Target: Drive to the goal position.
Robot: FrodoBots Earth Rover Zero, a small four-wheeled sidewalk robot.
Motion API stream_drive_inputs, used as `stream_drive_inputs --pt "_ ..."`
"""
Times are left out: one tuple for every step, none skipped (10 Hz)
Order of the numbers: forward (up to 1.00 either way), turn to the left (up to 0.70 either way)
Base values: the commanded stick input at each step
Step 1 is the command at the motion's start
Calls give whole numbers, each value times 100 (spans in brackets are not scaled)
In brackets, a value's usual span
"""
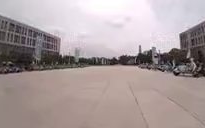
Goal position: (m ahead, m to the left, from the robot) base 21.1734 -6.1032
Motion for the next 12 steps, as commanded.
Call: stream_drive_inputs --pt "70 -2" --pt "70 -3" --pt "70 -8" --pt "70 -12" --pt "70 -12" --pt "70 -12" --pt "70 -12" --pt "70 -12" --pt "70 -4" --pt "70 1" --pt "70 1" --pt "70 1"
